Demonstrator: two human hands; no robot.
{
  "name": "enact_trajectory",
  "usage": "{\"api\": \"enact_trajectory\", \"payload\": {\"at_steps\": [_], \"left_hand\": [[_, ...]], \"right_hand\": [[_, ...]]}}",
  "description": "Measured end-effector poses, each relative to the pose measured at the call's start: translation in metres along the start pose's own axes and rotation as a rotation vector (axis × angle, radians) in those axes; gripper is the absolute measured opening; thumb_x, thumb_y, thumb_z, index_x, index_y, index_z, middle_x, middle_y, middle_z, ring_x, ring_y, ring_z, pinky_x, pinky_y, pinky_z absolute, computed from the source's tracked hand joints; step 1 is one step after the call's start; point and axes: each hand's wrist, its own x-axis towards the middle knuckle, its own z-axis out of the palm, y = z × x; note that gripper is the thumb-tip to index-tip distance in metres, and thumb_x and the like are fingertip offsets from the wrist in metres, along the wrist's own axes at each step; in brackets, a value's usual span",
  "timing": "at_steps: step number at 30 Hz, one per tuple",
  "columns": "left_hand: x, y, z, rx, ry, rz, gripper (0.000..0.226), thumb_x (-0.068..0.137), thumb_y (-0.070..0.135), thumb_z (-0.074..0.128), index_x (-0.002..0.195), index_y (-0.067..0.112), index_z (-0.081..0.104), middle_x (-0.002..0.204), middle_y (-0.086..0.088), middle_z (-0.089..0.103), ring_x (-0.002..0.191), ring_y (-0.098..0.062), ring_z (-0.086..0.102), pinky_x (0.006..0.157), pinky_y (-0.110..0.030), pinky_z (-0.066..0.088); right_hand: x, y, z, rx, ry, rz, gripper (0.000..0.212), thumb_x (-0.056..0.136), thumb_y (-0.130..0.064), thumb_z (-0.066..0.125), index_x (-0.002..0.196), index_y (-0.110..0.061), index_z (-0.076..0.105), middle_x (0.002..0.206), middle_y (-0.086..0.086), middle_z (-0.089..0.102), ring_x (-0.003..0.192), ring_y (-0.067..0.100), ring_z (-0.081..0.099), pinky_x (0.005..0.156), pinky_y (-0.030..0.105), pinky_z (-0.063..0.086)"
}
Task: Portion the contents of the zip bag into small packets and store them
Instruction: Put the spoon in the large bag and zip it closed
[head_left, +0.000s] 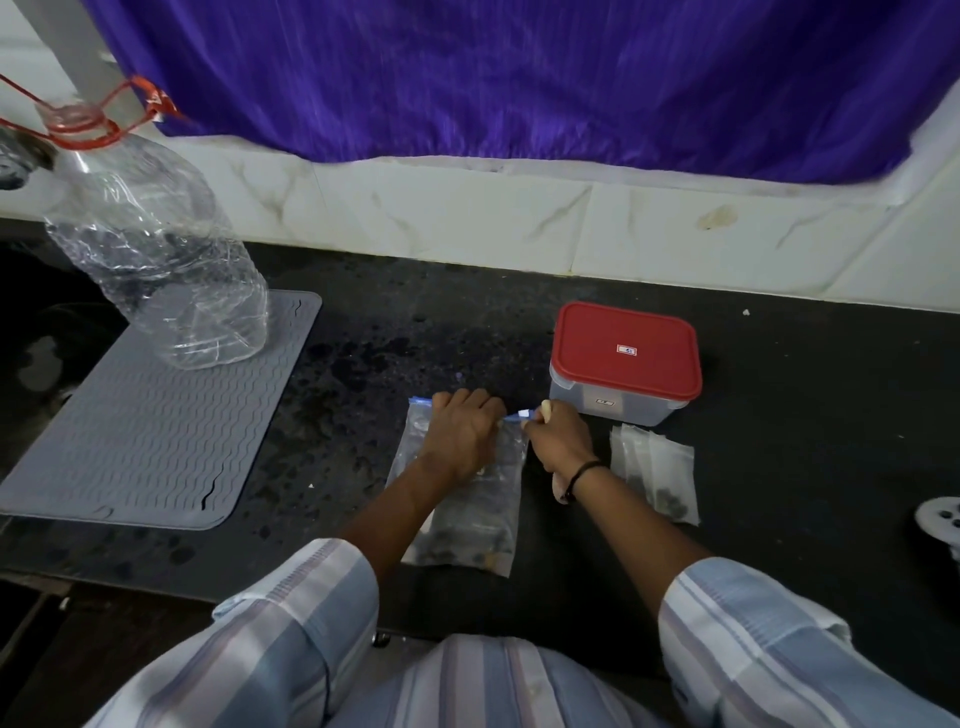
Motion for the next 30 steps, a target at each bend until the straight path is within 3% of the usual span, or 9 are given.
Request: {"api": "enact_trajectory", "payload": {"at_steps": [3,6,10,13,15,20,24,28,30], "left_hand": [[0.0,0.002,-0.007,-0.082,0.062,-0.015,0.028,0.086,0.036,0.053,0.104,0.021,0.068,0.097,0.001,0.067,0.085,-0.023,0.063,0.082,-0.041,0.036],[0.009,0.006,-0.018,-0.204,0.092,0.043,0.031,0.095,0.038,0.048,0.113,0.022,0.068,0.109,0.004,0.07,0.099,-0.017,0.064,0.097,-0.041,0.036],[0.018,0.014,-0.032,-0.535,0.005,0.09,0.018,0.097,0.022,0.056,0.102,0.012,0.071,0.093,-0.001,0.073,0.083,-0.016,0.067,0.075,-0.038,0.054],[0.022,0.018,-0.038,-0.628,-0.03,0.018,0.011,0.095,0.016,0.061,0.097,0.011,0.072,0.088,0.001,0.072,0.08,-0.012,0.067,0.073,-0.036,0.055],[0.023,0.017,-0.04,-0.633,-0.036,0.023,0.01,0.095,0.014,0.062,0.095,0.01,0.071,0.085,0.002,0.071,0.077,-0.011,0.067,0.071,-0.035,0.056],[0.018,0.005,-0.05,-0.565,-0.063,0.079,0.01,0.097,0.015,0.06,0.092,0.011,0.068,0.079,0.005,0.066,0.07,-0.012,0.062,0.065,-0.028,0.049],[0.008,-0.016,-0.057,-0.482,-0.089,0.104,0.01,0.098,0.019,0.057,0.09,0.016,0.063,0.073,0.006,0.059,0.061,-0.009,0.052,0.058,-0.025,0.04],[-0.005,-0.038,-0.064,-0.434,-0.084,0.091,0.017,0.1,0.026,0.049,0.087,0.018,0.056,0.072,0.004,0.058,0.061,-0.013,0.054,0.06,-0.022,0.039],[-0.014,-0.049,-0.065,-0.392,-0.064,0.046,0.021,0.099,0.033,0.044,0.087,0.019,0.055,0.074,0.003,0.06,0.064,-0.019,0.057,0.062,-0.027,0.043]], "right_hand": [[-0.007,0.0,-0.002,0.159,-0.043,-0.071,0.011,0.09,-0.021,0.067,0.088,-0.012,0.061,0.076,0.003,0.06,0.067,0.015,0.054,0.062,0.037,0.048],[-0.018,-0.002,-0.008,0.295,-0.06,-0.181,0.009,0.092,-0.02,0.066,0.088,-0.012,0.064,0.076,0.003,0.063,0.065,0.008,0.053,0.062,0.027,0.044],[-0.027,-0.001,-0.014,0.366,-0.051,-0.251,0.013,0.096,-0.024,0.062,0.093,-0.014,0.068,0.081,0.006,0.068,0.064,0.007,0.055,0.063,0.027,0.046],[-0.034,-0.002,-0.014,0.411,-0.005,-0.264,0.019,0.096,-0.028,0.061,0.089,-0.011,0.067,0.074,0.013,0.063,0.061,0.01,0.052,0.059,0.028,0.044],[-0.039,-0.005,-0.014,0.444,0.036,-0.262,0.022,0.095,-0.026,0.062,0.085,-0.007,0.065,0.07,0.015,0.058,0.059,0.009,0.048,0.056,0.026,0.041],[-0.045,-0.007,-0.012,0.457,0.079,-0.236,0.016,0.095,-0.017,0.059,0.083,-0.007,0.061,0.06,-0.005,0.049,0.045,0.003,0.039,0.046,0.02,0.034],[-0.046,-0.007,-0.014,0.424,0.123,-0.22,0.015,0.095,-0.021,0.056,0.081,-0.014,0.058,0.06,-0.006,0.049,0.051,0.007,0.041,0.052,0.029,0.037],[-0.049,-0.011,-0.017,0.239,0.214,-0.231,0.019,0.099,-0.023,0.05,0.086,-0.01,0.051,0.068,-0.003,0.052,0.059,0.011,0.047,0.055,0.03,0.036],[-0.052,-0.013,-0.017,0.132,0.221,-0.248,0.019,0.101,-0.025,0.046,0.087,-0.013,0.044,0.07,-0.001,0.052,0.062,0.015,0.05,0.053,0.032,0.035]]}}
